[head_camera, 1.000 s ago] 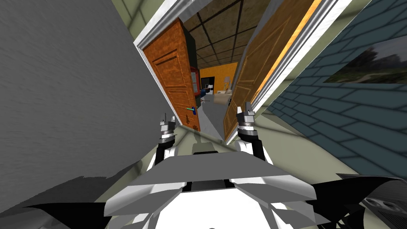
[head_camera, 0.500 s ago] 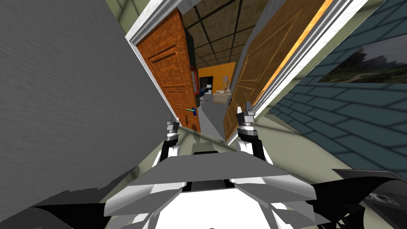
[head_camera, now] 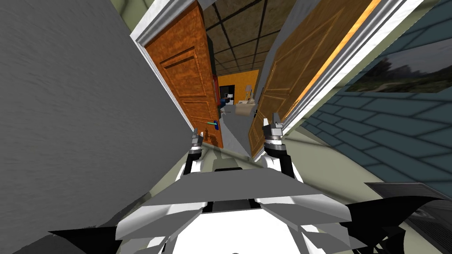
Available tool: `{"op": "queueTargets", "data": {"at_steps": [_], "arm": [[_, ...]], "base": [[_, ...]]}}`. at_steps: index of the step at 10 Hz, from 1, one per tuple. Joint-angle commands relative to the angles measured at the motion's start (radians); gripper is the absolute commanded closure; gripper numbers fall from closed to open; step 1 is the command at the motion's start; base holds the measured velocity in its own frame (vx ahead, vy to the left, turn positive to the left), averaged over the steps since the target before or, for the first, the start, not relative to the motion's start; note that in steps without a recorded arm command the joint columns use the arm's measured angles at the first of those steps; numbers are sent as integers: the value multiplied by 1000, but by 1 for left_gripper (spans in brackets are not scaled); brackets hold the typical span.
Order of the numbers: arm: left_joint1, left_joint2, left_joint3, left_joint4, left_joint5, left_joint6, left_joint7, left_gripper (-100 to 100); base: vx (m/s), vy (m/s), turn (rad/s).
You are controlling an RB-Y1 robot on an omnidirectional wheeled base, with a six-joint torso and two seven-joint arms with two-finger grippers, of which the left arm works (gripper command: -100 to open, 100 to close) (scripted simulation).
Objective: Push the door open
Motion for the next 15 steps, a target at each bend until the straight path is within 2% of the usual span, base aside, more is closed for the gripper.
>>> {"op": "queueTargets", "data": {"at_steps": [1, 15], "arm": [[-21, 4, -12, 37, -1, 18, 2, -100], [-203, 27, -109, 394, -7, 109, 21, -100]], "base": [[100, 116, -89], [79, 115, -84]]}}
